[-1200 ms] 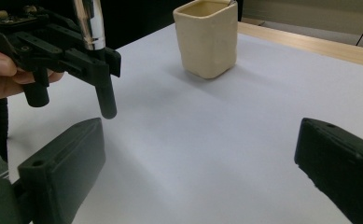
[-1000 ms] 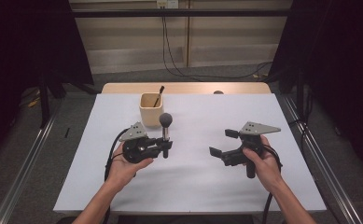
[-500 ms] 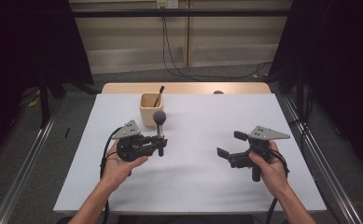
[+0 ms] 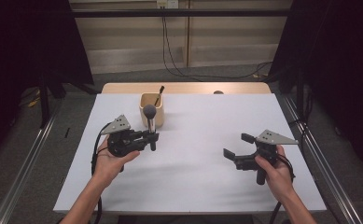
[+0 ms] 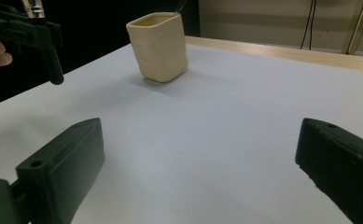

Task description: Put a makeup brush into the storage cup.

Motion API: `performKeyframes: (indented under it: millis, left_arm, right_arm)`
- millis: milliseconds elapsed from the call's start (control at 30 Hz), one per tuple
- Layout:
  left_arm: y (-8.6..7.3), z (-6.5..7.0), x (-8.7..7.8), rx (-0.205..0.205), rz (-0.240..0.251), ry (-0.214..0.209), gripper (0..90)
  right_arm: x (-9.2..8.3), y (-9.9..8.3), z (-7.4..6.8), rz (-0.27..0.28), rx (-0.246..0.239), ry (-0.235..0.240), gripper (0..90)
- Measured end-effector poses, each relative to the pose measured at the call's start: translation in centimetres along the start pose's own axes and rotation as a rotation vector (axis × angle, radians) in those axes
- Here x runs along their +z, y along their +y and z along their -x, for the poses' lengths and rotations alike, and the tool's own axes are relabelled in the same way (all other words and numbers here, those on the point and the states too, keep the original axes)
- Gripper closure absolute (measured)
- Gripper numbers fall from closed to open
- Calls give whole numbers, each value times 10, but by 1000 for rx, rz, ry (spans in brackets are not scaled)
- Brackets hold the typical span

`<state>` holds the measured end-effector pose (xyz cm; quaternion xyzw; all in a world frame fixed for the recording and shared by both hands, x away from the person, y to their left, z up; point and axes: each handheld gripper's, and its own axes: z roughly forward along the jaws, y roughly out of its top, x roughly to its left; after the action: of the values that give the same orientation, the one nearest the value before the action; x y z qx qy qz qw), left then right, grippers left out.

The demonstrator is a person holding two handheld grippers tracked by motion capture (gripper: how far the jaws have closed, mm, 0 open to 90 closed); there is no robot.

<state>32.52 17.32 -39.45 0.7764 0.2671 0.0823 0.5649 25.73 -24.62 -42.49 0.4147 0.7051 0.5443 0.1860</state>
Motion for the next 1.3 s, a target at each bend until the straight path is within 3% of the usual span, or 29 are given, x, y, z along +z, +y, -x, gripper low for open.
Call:
performKeyframes:
  millis: [533, 800, 1300]
  left_arm:
    - [12, -12, -14, 1, 11, 31, 746]
    - [24, -18, -24, 17, 27, 55, 746]
    - [42, -28, -33, 21, 59, 91, 746]
  right_arm:
    - [-7, -3, 0, 21, 0, -30, 6]
    - [-8, -9, 0, 4, -9, -41, 5]
    - [-26, -18, 7, 22, 16, -90, 4]
